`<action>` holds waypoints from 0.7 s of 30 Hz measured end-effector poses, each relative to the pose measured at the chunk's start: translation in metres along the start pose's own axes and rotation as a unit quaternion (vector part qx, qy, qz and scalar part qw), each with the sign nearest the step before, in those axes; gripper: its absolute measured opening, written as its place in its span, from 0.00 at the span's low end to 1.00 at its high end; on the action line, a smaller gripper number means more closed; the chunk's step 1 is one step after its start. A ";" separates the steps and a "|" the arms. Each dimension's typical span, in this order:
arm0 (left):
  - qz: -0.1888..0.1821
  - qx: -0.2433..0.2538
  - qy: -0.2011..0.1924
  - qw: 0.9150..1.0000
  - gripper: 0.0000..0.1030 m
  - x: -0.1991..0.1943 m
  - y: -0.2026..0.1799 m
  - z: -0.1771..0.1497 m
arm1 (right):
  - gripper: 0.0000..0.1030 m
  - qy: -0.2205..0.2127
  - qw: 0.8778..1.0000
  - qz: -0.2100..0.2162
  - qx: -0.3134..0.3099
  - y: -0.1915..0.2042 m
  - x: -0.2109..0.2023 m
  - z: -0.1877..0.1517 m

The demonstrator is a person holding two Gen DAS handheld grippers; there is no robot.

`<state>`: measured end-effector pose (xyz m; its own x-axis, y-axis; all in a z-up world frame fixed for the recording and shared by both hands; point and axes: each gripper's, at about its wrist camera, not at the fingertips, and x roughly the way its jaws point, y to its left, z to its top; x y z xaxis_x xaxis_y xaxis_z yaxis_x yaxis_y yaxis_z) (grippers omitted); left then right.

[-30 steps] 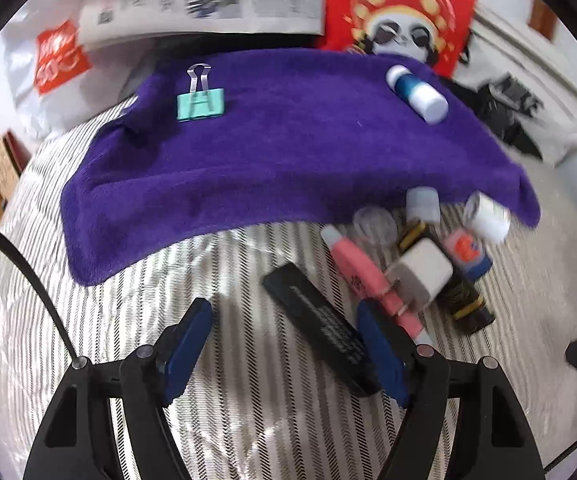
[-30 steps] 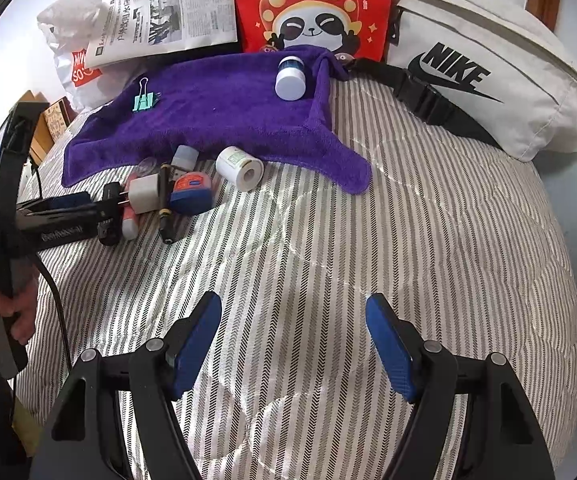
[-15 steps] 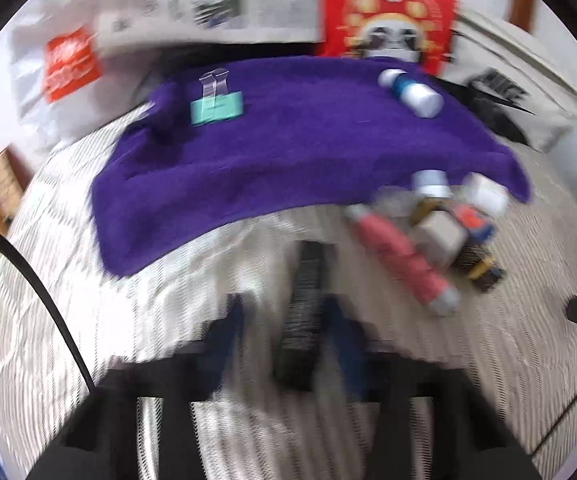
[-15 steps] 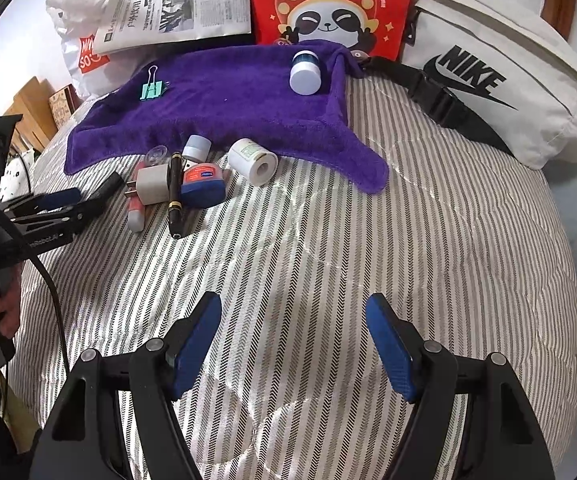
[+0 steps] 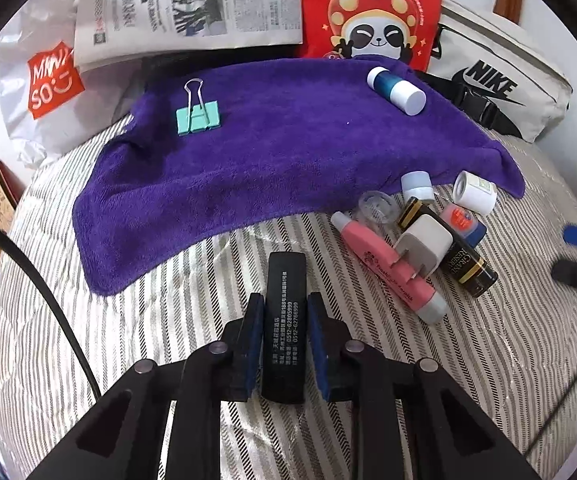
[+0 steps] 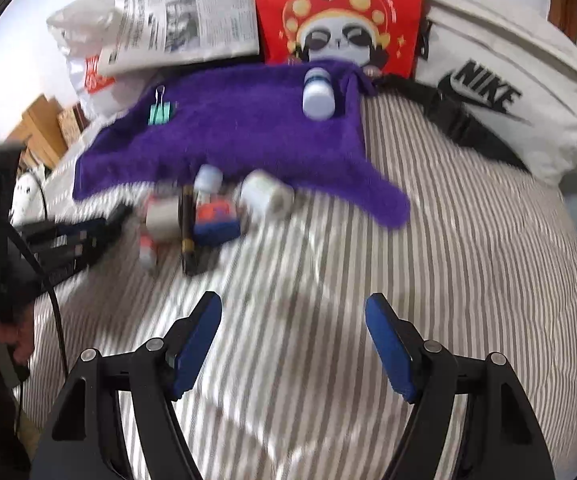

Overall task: Organize rigid objects
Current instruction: 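Grasp the white jar with green label with the right gripper while the left gripper holds the case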

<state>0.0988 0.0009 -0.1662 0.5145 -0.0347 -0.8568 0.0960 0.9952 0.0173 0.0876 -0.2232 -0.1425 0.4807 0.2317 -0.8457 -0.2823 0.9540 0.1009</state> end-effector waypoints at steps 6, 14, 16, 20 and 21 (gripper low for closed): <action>0.012 -0.029 0.010 0.999 0.21 -0.008 0.022 -0.010 | 0.63 -0.024 0.999 -0.012 -0.021 0.004 0.022 0.030; 0.009 -0.048 0.005 0.999 0.21 -0.012 0.035 -0.019 | 0.55 -0.009 0.998 -0.021 -0.066 0.013 0.058 0.043; 0.012 -0.045 0.004 0.999 0.21 -0.012 0.034 -0.019 | 0.55 -0.011 0.997 -0.023 -0.075 0.016 0.063 0.045; 0.007 -0.047 0.000 0.999 0.21 -0.013 0.035 -0.020 | 0.55 -0.007 0.995 -0.022 -0.093 0.024 0.075 0.049; 0.006 -0.047 0.000 0.999 0.21 -0.013 0.035 -0.021 | 0.53 -0.008 0.995 -0.025 -0.095 0.025 0.077 0.050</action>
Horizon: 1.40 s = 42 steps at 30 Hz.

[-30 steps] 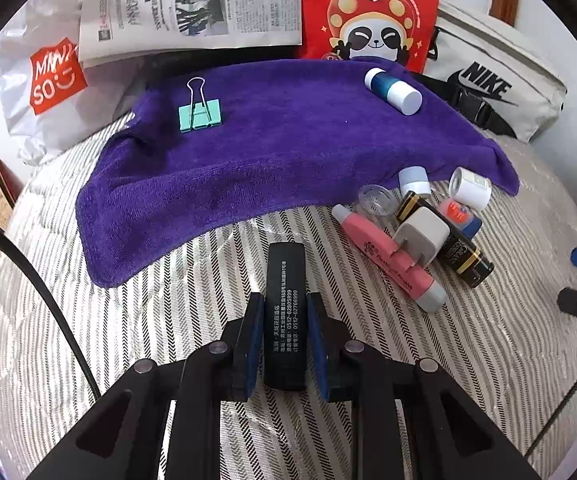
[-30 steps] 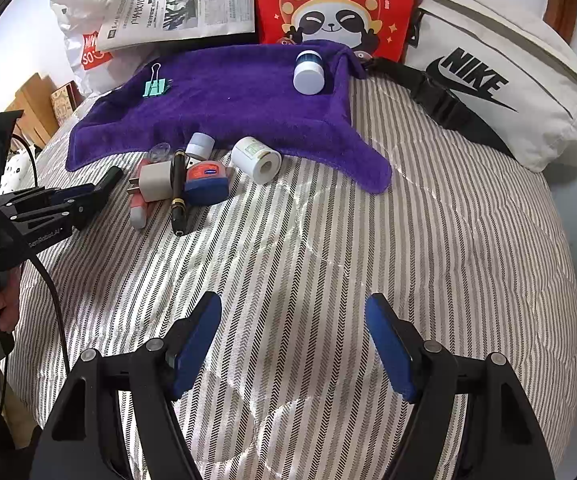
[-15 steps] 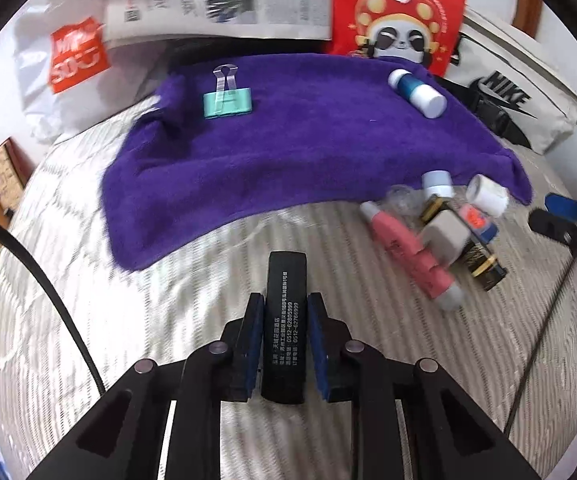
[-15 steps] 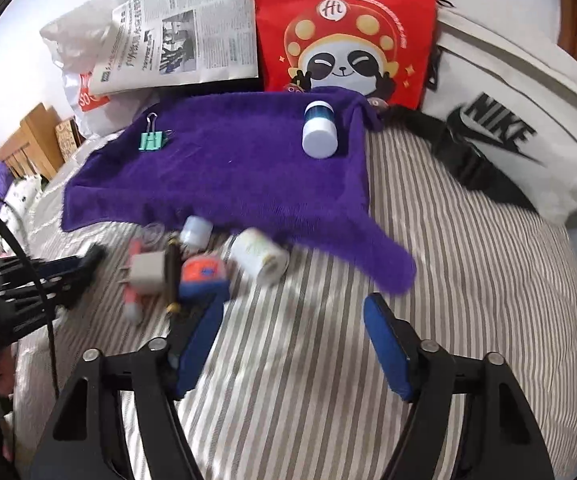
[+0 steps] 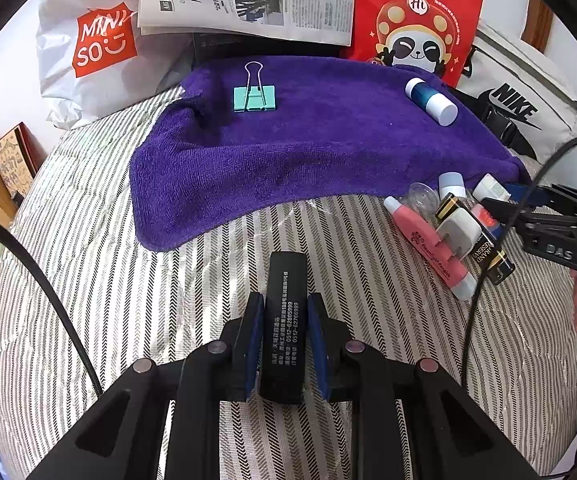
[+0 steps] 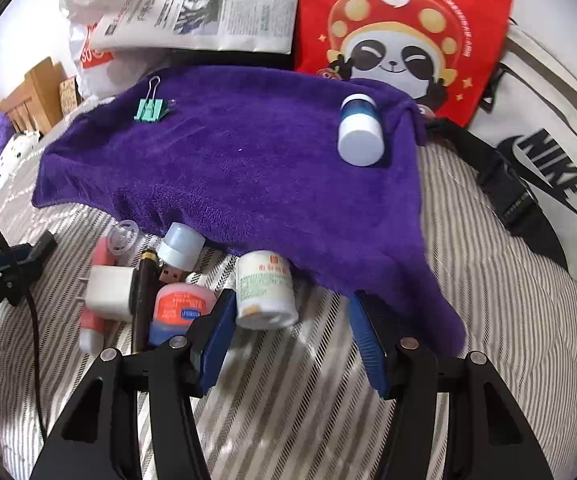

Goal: Organize rigid objects

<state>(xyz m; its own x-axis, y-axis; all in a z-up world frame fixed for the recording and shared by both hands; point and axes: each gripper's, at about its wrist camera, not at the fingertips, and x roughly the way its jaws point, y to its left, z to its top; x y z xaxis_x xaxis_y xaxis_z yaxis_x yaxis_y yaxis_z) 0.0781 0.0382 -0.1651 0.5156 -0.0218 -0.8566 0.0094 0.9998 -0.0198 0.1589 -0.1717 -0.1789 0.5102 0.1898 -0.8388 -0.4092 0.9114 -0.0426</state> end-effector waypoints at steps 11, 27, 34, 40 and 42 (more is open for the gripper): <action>0.003 0.002 -0.008 1.000 0.21 -0.001 -0.003 -0.001 | 0.28 0.000 1.000 0.022 0.003 0.010 0.005 0.003; 0.013 0.002 -0.004 1.000 0.21 -0.001 -0.007 0.000 | 0.28 0.016 0.997 0.010 0.073 -0.024 -0.039 -0.038; 0.002 -0.007 -0.010 1.000 0.21 -0.014 0.000 0.005 | 0.28 0.003 0.997 0.003 0.078 -0.028 -0.064 -0.043; -0.018 -0.031 -0.024 0.999 0.20 -0.027 0.010 0.012 | 0.28 -0.008 0.997 -0.001 0.079 -0.027 -0.074 -0.038; -0.021 -0.033 -0.028 0.999 0.20 -0.030 0.011 0.015 | 0.28 -0.011 0.997 0.003 0.082 -0.028 -0.075 -0.036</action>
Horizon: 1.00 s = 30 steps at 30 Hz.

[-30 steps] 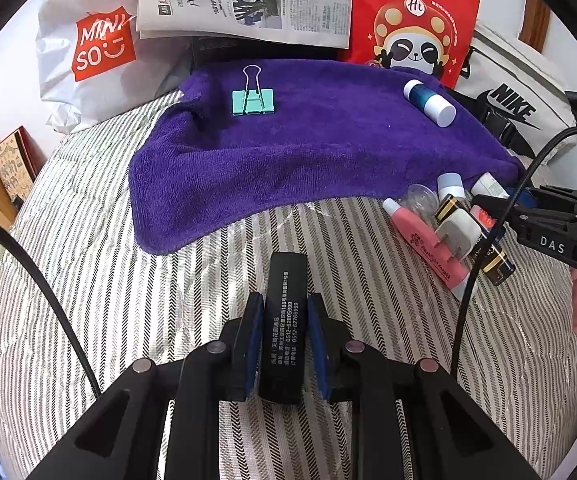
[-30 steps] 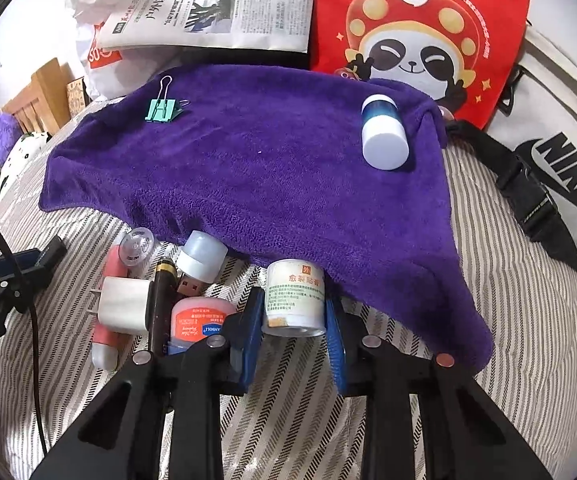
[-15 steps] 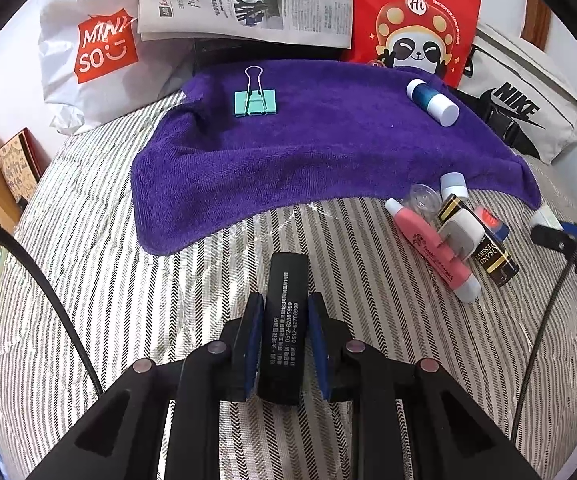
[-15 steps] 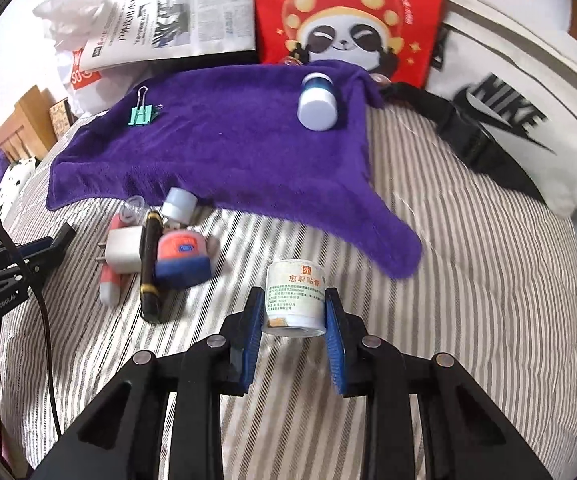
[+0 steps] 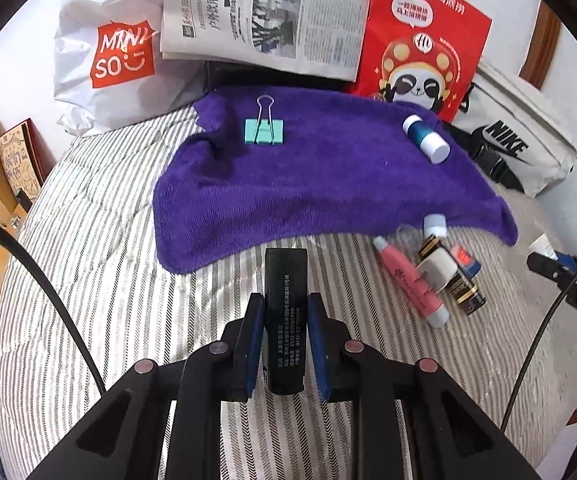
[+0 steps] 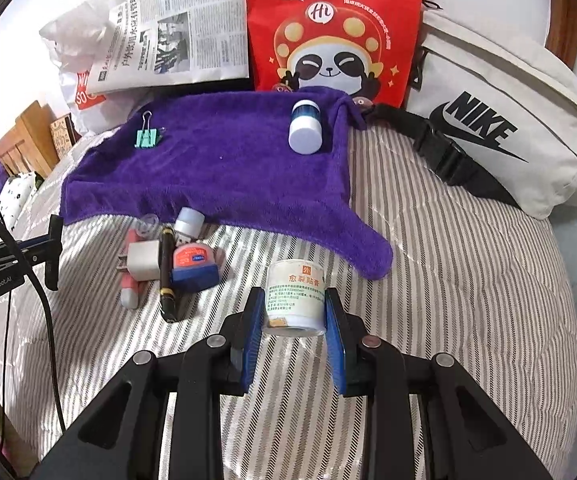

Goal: Organize rigid objects

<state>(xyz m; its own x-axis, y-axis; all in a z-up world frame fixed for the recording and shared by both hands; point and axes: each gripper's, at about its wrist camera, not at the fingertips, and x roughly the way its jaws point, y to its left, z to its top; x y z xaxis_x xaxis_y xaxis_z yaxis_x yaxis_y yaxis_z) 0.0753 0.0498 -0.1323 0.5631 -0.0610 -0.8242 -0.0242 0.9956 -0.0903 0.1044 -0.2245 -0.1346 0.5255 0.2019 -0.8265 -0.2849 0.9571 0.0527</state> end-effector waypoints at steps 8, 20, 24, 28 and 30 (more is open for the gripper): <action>0.005 -0.005 -0.014 1.000 0.20 -0.008 0.006 0.009 | 0.28 -0.009 1.000 0.002 0.000 0.002 -0.006 0.007; -0.004 -0.018 -0.023 1.000 0.20 -0.010 0.015 0.025 | 0.28 -0.022 1.000 0.001 -0.019 0.008 -0.009 0.027; 0.001 -0.016 -0.028 0.999 0.20 -0.013 0.017 0.029 | 0.28 -0.031 0.999 0.000 -0.019 0.007 -0.011 0.039; 0.006 -0.010 -0.032 0.999 0.20 -0.015 0.018 0.035 | 0.28 -0.035 0.999 -0.003 -0.021 0.005 -0.009 0.048; 0.001 -0.013 -0.033 0.999 0.20 -0.014 0.019 0.038 | 0.28 -0.035 0.999 -0.003 -0.021 0.004 -0.005 0.053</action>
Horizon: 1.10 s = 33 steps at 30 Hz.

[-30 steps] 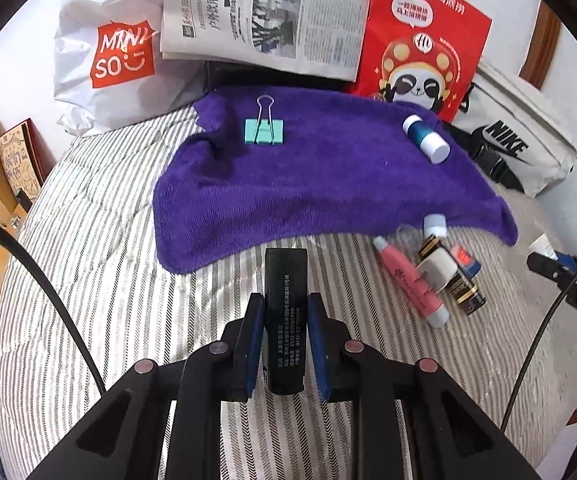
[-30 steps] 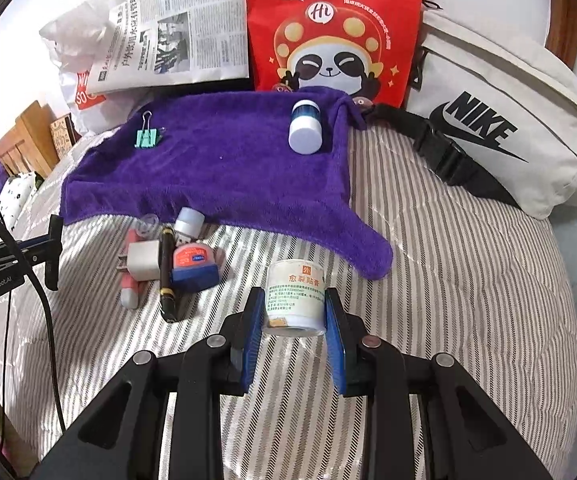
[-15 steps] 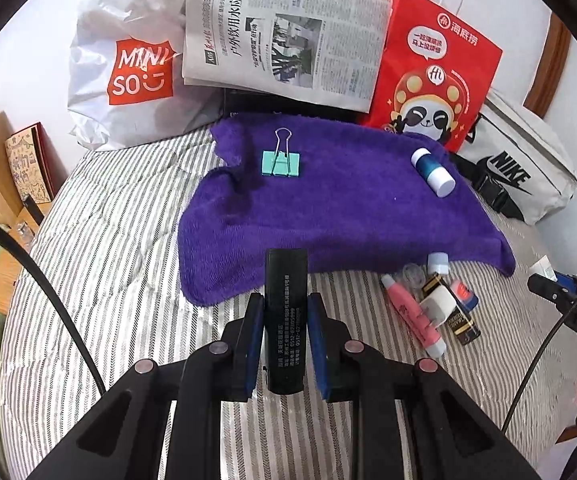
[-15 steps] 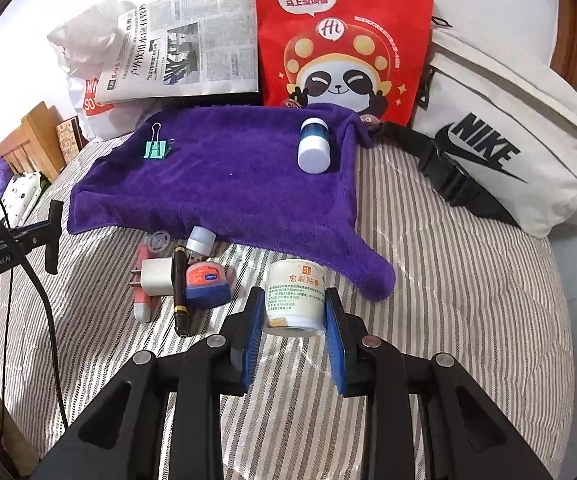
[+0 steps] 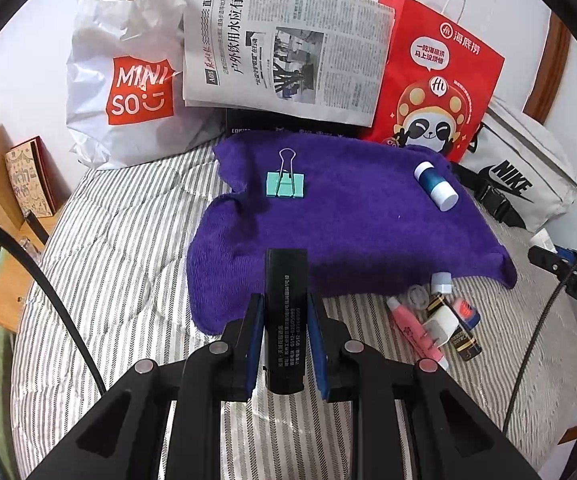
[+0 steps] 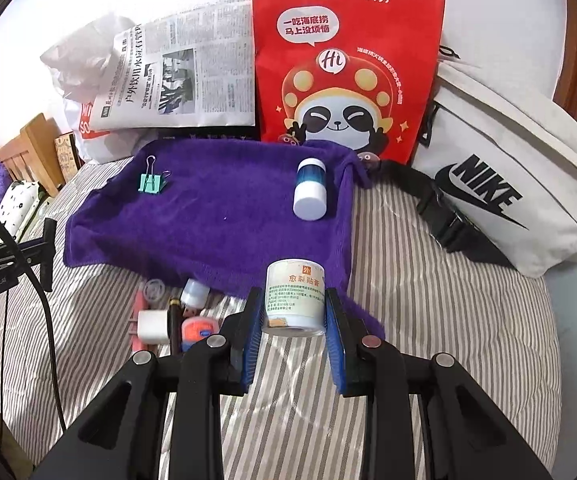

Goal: Organize rigid objects

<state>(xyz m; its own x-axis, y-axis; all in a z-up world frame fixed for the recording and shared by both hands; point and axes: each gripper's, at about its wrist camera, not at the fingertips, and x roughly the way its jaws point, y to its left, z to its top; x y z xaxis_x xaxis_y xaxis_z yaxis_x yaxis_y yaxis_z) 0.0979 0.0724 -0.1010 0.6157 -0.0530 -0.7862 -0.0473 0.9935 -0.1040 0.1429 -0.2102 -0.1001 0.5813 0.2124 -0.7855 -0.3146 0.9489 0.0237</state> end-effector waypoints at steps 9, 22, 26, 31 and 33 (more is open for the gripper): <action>-0.010 -0.014 0.004 1.000 0.20 0.011 0.008 0.008 | 0.28 0.011 1.000 -0.004 0.000 -0.005 0.033 0.020; -0.018 -0.024 0.008 1.000 0.20 0.030 0.023 0.029 | 0.28 0.036 0.999 -0.008 -0.003 -0.007 0.090 0.040; -0.026 -0.026 0.009 0.999 0.20 0.035 0.025 0.033 | 0.28 0.048 0.999 -0.013 -0.009 -0.005 0.106 0.042; -0.037 -0.033 0.017 0.999 0.20 0.041 0.030 0.030 | 0.28 0.056 0.998 -0.024 -0.011 -0.003 0.120 0.046; -0.041 -0.033 0.019 0.998 0.20 0.042 0.031 0.029 | 0.28 0.058 0.998 -0.024 -0.012 -0.002 0.125 0.048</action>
<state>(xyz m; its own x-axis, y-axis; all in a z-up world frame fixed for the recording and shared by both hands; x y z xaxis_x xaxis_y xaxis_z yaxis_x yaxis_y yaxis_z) 0.1454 0.1039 -0.1196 0.5899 -0.1388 -0.7955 -0.0501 0.9769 -0.2075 0.2519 -0.1747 -0.1687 0.5054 0.1373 -0.8519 -0.3074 0.9512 -0.0290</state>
